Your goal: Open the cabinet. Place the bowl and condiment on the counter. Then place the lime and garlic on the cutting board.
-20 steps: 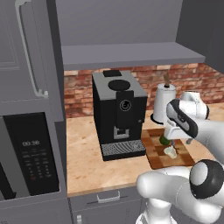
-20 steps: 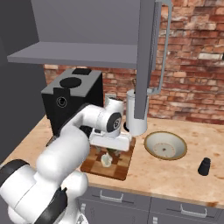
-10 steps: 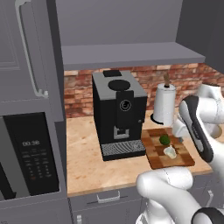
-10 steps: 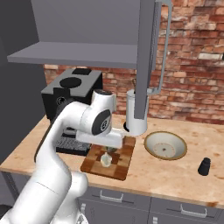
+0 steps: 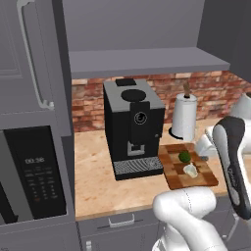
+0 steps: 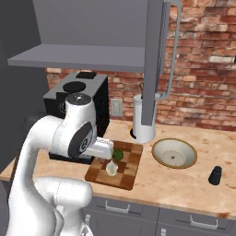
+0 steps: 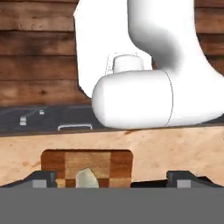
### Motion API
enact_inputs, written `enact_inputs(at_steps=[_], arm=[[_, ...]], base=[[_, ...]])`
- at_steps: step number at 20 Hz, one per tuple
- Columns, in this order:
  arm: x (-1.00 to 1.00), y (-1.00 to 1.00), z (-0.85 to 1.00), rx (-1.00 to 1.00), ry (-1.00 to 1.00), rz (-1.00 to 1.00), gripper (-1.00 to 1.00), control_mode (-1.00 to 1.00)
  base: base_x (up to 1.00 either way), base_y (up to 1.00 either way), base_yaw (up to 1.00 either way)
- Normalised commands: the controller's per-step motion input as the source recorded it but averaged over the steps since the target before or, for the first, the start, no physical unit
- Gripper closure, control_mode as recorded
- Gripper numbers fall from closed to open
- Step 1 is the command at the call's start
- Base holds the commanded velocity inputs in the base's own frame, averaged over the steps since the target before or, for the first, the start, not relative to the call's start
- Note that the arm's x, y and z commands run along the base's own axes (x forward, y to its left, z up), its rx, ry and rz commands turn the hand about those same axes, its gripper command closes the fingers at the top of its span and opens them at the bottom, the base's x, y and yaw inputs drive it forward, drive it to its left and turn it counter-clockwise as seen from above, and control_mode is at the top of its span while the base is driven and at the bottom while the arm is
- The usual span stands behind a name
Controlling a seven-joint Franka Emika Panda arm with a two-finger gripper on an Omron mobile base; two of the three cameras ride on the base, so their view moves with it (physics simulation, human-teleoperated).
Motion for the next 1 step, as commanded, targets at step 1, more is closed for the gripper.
enact_inputs(at_steps=[1], arm=[[-0.56, 0.31, 0.58, 0.0, -0.17, -0.08, -1.0, -1.0]], base=[[0.0, 0.0, 0.0]])
